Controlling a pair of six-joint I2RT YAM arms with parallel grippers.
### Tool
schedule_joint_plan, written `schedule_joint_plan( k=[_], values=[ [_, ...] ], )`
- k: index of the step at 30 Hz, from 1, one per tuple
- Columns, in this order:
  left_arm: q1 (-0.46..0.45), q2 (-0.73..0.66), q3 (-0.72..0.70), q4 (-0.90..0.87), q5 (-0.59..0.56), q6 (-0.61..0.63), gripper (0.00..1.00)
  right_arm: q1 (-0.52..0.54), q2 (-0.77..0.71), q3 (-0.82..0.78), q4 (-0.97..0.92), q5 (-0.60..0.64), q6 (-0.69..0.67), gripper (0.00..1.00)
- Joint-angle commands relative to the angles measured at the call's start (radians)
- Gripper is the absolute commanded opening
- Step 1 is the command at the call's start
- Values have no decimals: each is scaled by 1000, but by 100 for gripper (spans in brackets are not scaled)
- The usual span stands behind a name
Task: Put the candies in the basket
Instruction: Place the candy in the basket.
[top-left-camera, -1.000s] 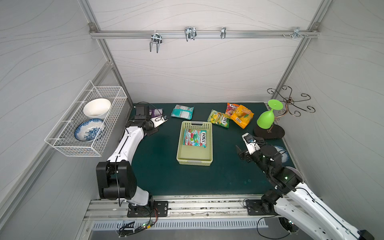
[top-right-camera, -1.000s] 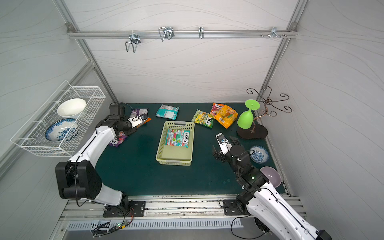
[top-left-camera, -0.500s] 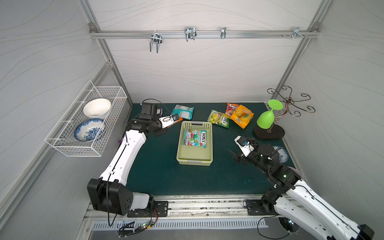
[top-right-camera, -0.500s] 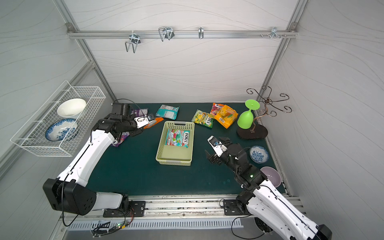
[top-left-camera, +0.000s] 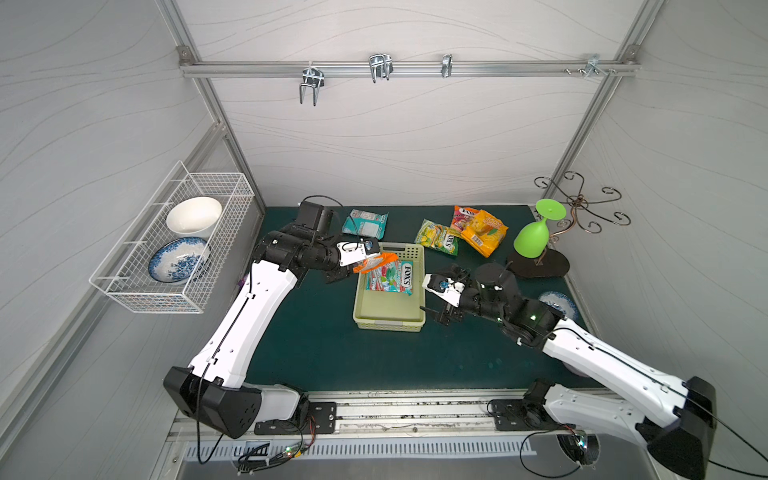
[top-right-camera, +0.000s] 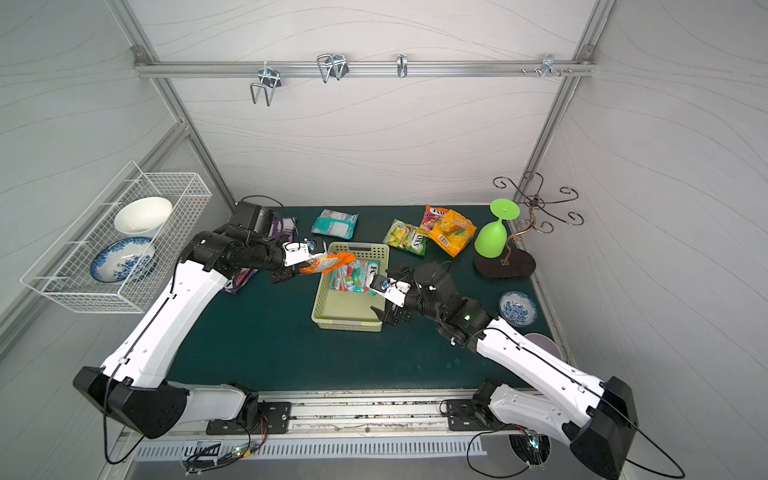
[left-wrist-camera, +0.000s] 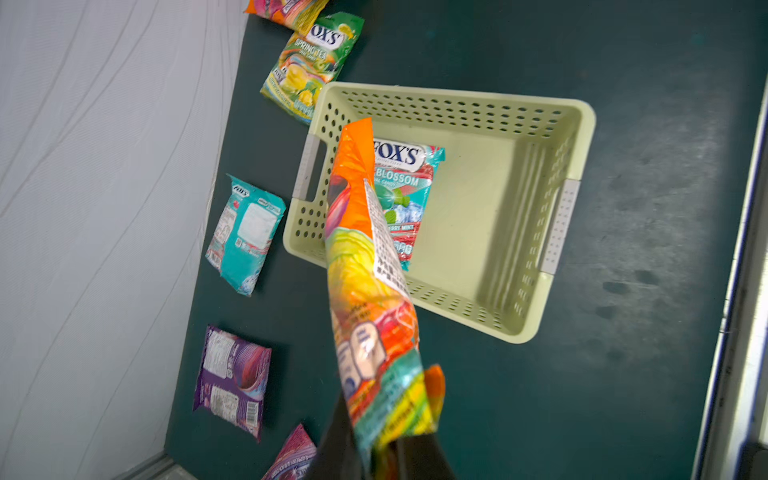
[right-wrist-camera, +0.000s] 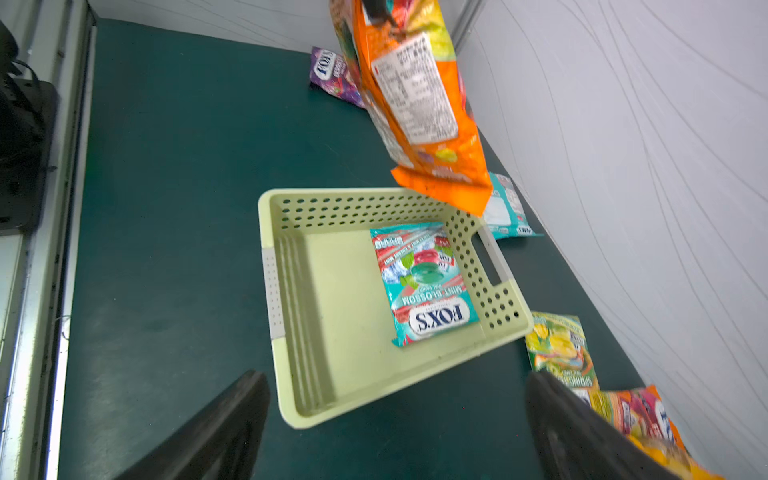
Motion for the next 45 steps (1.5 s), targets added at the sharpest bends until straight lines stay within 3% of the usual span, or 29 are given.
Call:
schedule_joint_plan(
  k=[1, 5, 14, 20, 23, 26, 28, 32, 37, 45],
  values=[
    [-32, -39, 59, -46, 77, 8, 0, 7, 61, 69, 32, -110, -67, 99],
    [-71, -53, 61, -73, 89, 3, 0, 9, 139, 140, 47, -161, -57, 97],
    [-121, -57, 81, -103, 130, -18, 0, 19, 287, 262, 55, -252, -20, 74],
    [-130, -56, 94, -110, 131, -29, 0, 41, 360, 302, 57, -257, -16, 66],
    [-130, -56, 89, -95, 119, -68, 0, 47, 382, 319, 37, -244, -23, 50],
    [-130, -65, 75, -84, 102, -95, 0, 47, 384, 308, 54, -244, -9, 6],
    [-130, -72, 57, -67, 77, -113, 0, 48, 376, 297, 56, -225, -7, 0],
    [-130, -77, 49, -32, 13, -190, 24, 48, 348, 272, 59, -168, -4, 0],
    [-111, -111, 7, 10, -45, -270, 41, 51, 329, 287, -11, -87, -11, 0],
    [80, -168, -77, 119, 17, -484, 67, 110, 314, 347, -159, 151, 16, 0]
  ],
)
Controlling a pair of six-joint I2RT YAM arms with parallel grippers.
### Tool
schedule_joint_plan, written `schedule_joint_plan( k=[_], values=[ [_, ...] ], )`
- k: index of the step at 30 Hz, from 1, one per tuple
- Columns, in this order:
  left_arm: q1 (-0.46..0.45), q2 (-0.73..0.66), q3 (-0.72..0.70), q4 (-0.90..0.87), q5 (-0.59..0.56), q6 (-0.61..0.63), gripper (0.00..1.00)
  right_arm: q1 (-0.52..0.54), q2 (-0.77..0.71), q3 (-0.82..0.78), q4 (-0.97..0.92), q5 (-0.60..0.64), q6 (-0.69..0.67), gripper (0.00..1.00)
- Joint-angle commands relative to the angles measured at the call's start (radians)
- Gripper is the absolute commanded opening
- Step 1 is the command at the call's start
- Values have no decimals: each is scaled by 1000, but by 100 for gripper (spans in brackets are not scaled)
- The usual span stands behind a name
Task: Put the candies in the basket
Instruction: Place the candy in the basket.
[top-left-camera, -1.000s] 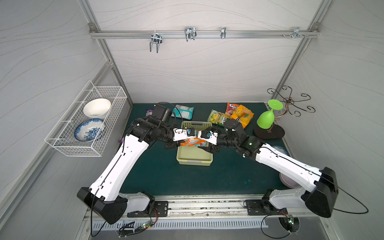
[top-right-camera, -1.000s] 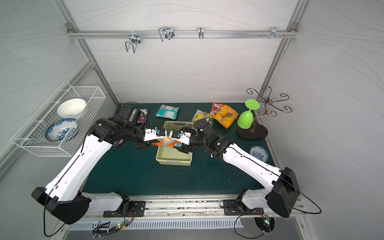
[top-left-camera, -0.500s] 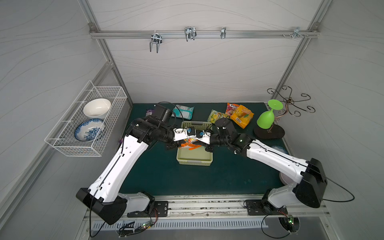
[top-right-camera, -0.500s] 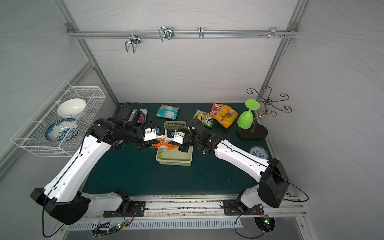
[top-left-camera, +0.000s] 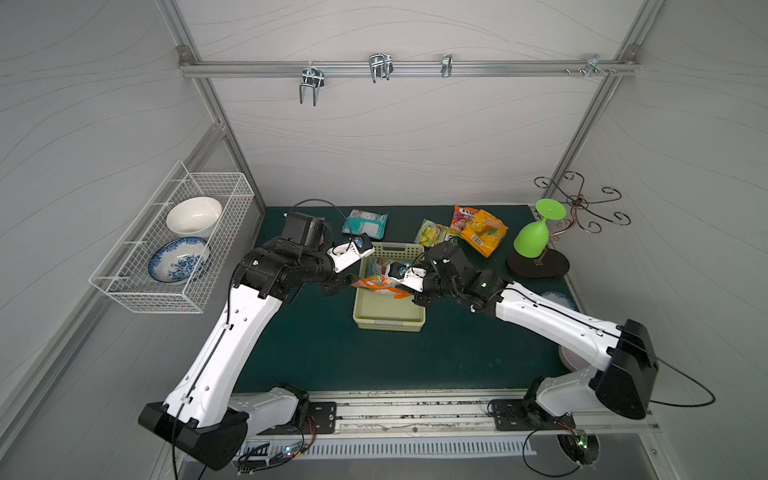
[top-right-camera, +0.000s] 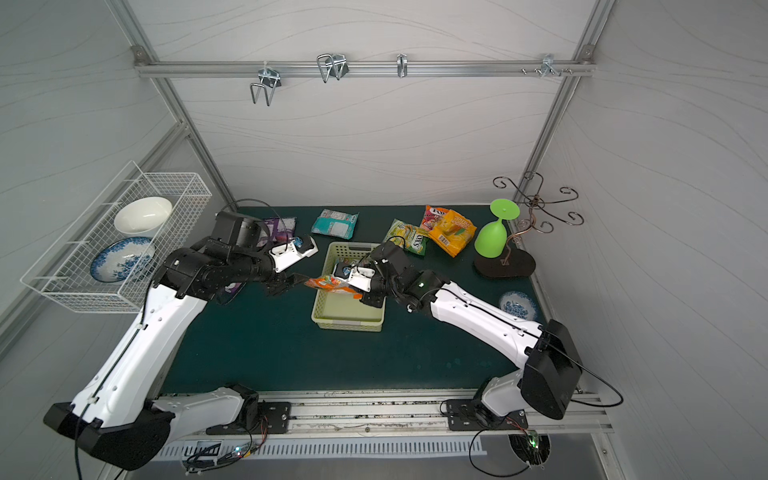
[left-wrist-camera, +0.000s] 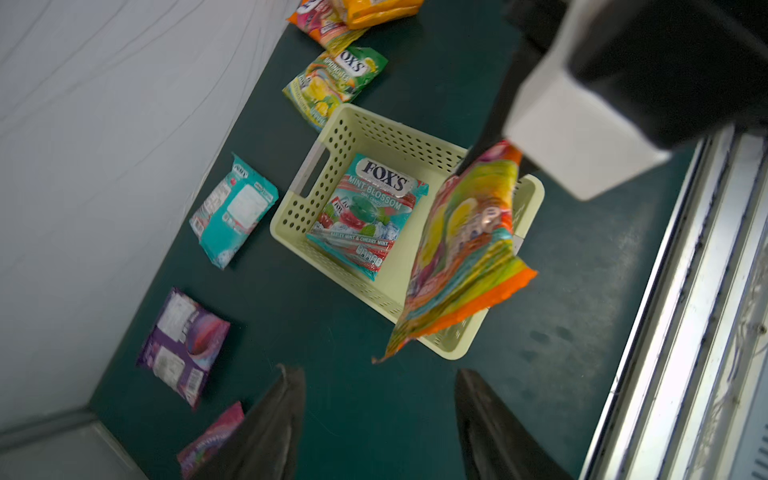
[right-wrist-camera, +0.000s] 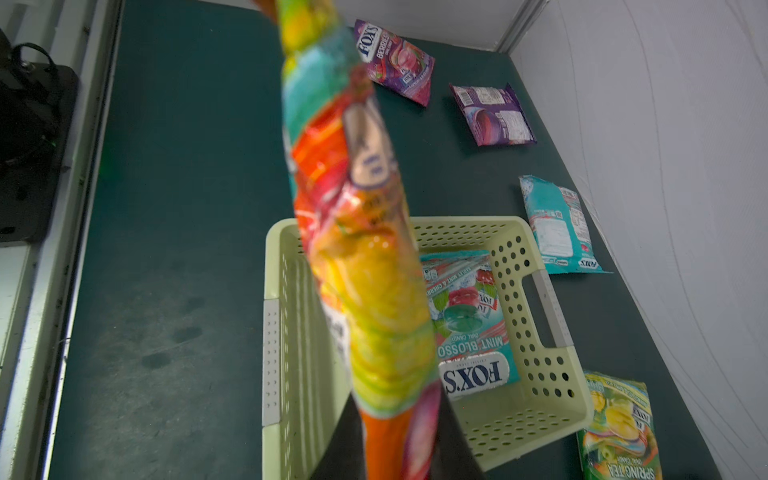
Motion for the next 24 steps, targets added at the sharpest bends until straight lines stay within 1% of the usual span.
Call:
schedule_joint_plan(
  k=[1, 4, 7, 9, 11, 14, 16, 17, 18, 20, 24],
  values=[
    [72, -20, -34, 102, 38, -156, 68, 42, -37, 64, -65, 146, 14, 0],
    [119, -43, -96, 175, -6, -252, 70, 74, -11, 102, -121, 230, 13, 0],
    [202, -40, -133, 233, -43, -387, 75, 107, 34, 162, -197, 318, 20, 0],
    [232, -48, -171, 260, -66, -437, 78, 133, 70, 201, -239, 380, 35, 0],
    [248, -50, -215, 284, -71, -466, 79, 154, 108, 236, -284, 428, 36, 0],
    [275, -43, -271, 302, -57, -507, 88, 168, 169, 296, -365, 493, 58, 0],
    [276, -50, -306, 317, -57, -518, 90, 174, 201, 321, -403, 513, 82, 0],
    [278, -51, -324, 327, -47, -527, 93, 176, 213, 326, -411, 515, 87, 0],
    [283, -51, -337, 335, -31, -535, 98, 178, 224, 325, -414, 520, 87, 0],
    [289, -46, -340, 338, -25, -540, 98, 180, 246, 330, -422, 535, 89, 0],
    [289, -47, -347, 354, -51, -539, 98, 188, 286, 343, -431, 540, 115, 0]
  ],
)
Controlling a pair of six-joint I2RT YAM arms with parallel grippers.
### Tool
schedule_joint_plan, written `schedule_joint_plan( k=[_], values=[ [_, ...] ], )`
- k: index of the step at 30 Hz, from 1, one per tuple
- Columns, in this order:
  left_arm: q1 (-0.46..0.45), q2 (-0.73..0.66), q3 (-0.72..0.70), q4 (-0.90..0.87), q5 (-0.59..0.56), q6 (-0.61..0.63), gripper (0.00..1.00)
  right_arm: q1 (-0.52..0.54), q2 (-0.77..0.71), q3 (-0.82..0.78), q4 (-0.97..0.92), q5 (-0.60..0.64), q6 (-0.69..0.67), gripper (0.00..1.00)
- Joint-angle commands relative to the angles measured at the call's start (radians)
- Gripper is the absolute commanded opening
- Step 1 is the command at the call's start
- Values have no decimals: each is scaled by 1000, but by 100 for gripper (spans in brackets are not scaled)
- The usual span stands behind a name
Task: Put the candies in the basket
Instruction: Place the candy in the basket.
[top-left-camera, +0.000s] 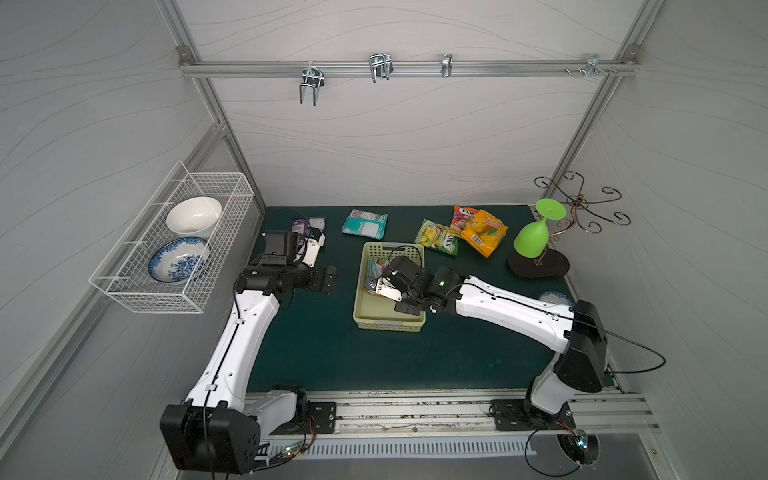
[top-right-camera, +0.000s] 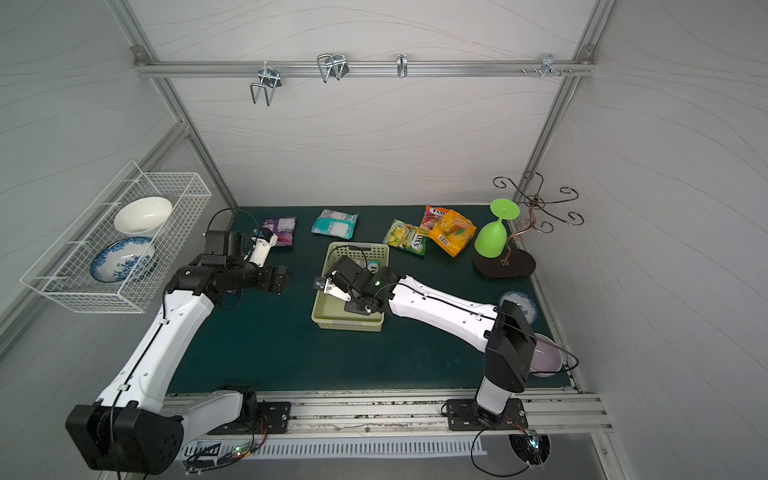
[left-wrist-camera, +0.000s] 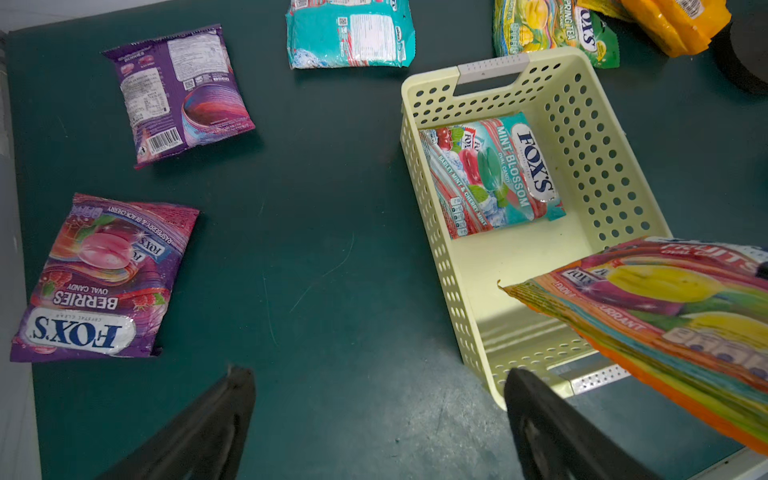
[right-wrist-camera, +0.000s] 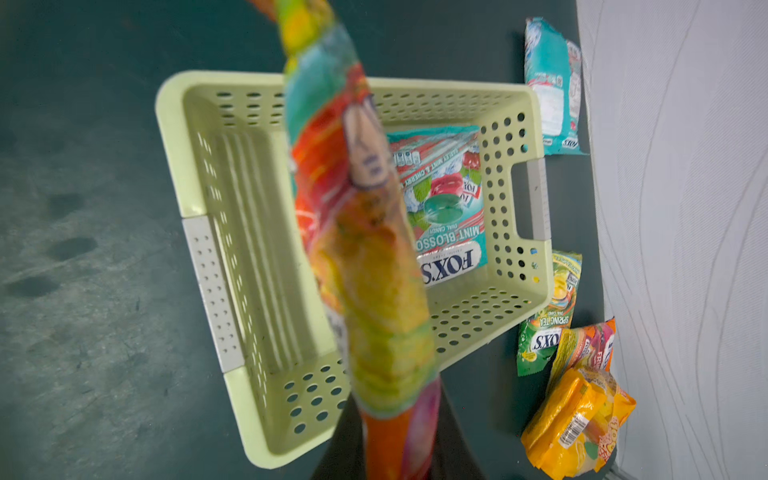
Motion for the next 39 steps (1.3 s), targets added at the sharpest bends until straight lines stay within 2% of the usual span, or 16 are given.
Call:
schedule_joint_plan(
  k=[1, 11, 23, 25, 32, 35, 37, 39],
  values=[
    [7, -9, 2, 78, 4, -23, 98, 13, 20, 33, -14, 34, 35, 0],
    [14, -3, 18, 70, -29, -34, 98, 12, 144, 76, 3, 54, 25, 0],
    [14, -1, 9, 88, -27, -40, 98, 1, 233, 53, 119, 64, 11, 3],
    [15, 3, 18, 77, -43, -40, 98, 5, 244, 57, 100, 64, 23, 7],
    [15, 14, 21, 81, -40, -42, 98, 14, 197, 37, 5, -34, 105, 35],
    [15, 16, 16, 91, -29, -47, 98, 15, 155, 31, -38, -116, 156, 42],
    [15, 20, 12, 97, -25, -47, 98, 15, 135, 31, -61, -176, 180, 51],
    [15, 26, 27, 82, -32, -50, 98, 14, 121, 42, -91, -204, 202, 56]
  ],
)
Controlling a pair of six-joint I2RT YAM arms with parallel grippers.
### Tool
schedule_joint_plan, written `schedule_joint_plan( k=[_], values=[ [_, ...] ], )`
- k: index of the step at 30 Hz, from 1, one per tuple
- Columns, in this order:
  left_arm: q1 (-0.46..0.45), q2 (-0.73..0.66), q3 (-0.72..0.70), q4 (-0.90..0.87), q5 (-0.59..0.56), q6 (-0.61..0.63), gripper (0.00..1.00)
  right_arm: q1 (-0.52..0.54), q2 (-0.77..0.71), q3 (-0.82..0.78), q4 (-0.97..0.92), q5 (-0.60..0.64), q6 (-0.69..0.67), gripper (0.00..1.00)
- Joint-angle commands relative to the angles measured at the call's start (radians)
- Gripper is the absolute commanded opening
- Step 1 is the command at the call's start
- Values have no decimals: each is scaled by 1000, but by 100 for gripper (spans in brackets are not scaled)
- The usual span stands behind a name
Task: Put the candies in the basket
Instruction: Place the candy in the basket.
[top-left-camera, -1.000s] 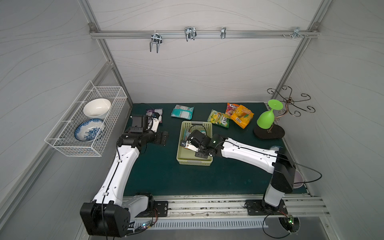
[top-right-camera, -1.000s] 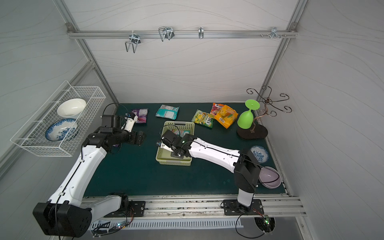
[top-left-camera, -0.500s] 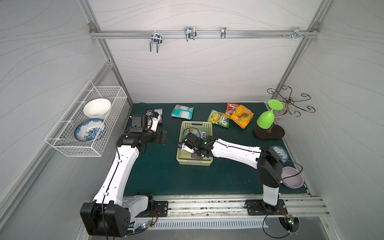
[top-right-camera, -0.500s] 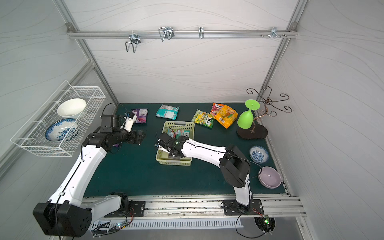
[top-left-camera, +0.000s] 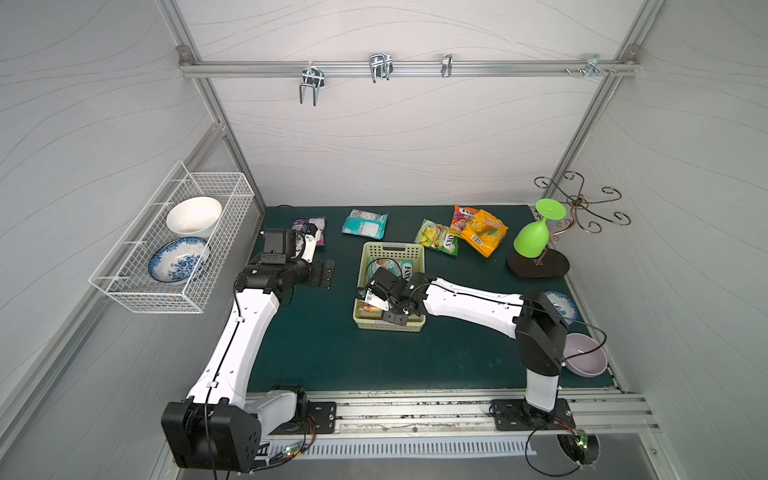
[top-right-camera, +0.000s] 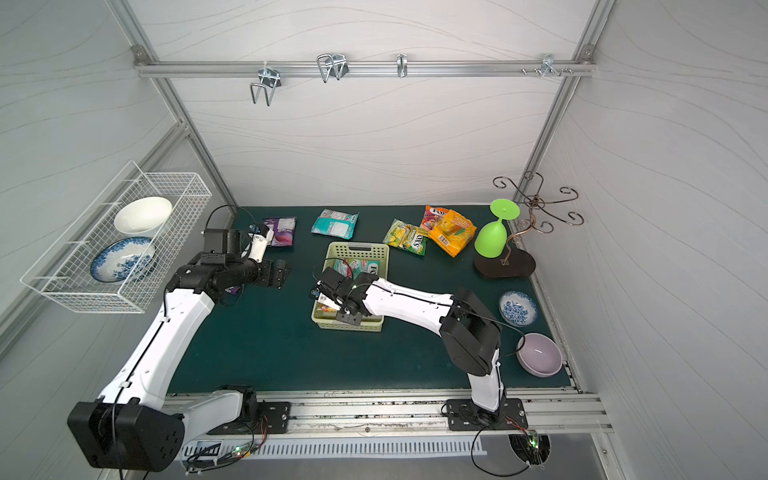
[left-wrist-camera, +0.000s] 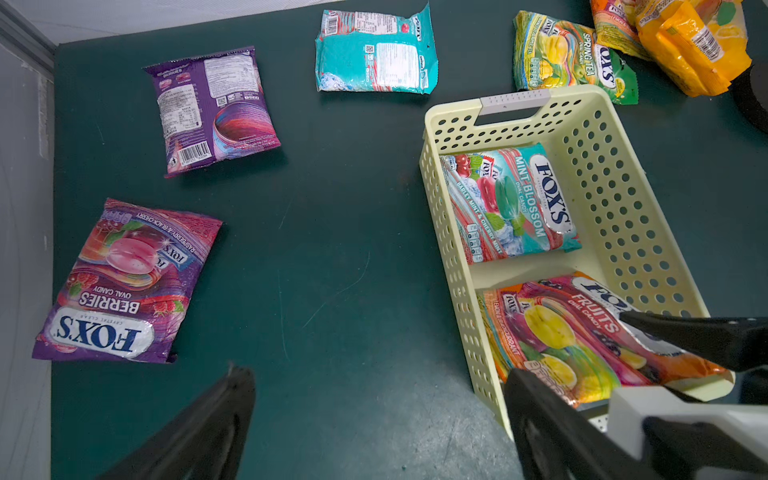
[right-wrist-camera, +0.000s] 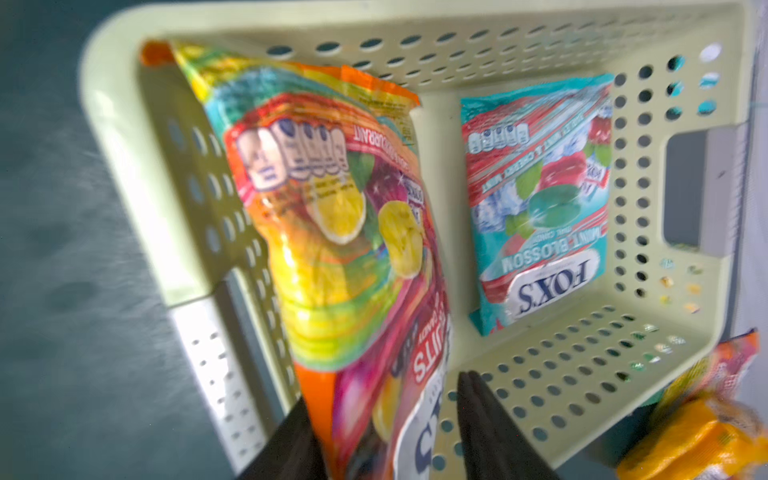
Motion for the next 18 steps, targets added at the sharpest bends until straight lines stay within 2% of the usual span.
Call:
schedule_joint_plan(
  k=[1, 10, 18],
  values=[
    [6, 7, 34, 25, -2, -11, 98, 4, -74, 13, -84, -101, 77, 57],
    [6, -3, 28, 31, -1, -12, 98, -99, -84, 39, -39, -269, 220, 59],
    [8, -8, 19, 36, 6, -12, 98, -136, 57, 92, -46, -375, 239, 57]
  ],
)
